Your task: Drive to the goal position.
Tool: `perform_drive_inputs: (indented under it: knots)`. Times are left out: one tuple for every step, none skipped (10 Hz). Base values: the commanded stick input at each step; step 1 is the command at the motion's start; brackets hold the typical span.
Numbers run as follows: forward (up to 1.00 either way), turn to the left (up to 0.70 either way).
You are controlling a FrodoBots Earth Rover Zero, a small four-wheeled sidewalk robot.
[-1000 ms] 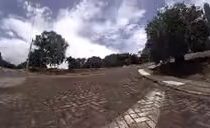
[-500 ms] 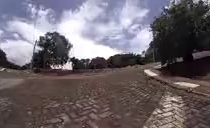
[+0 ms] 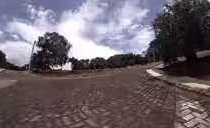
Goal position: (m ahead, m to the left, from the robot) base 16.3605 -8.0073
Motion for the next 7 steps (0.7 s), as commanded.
perform_drive_inputs:
  knots:
    - [1.0, 0.0]
    - [1.0, 0.0]
    - [1.0, 0.0]
    - [1.0, 0.0]
    - [1.0, 0.0]
    - [1.0, 0.0]
    - [1.0, 0.0]
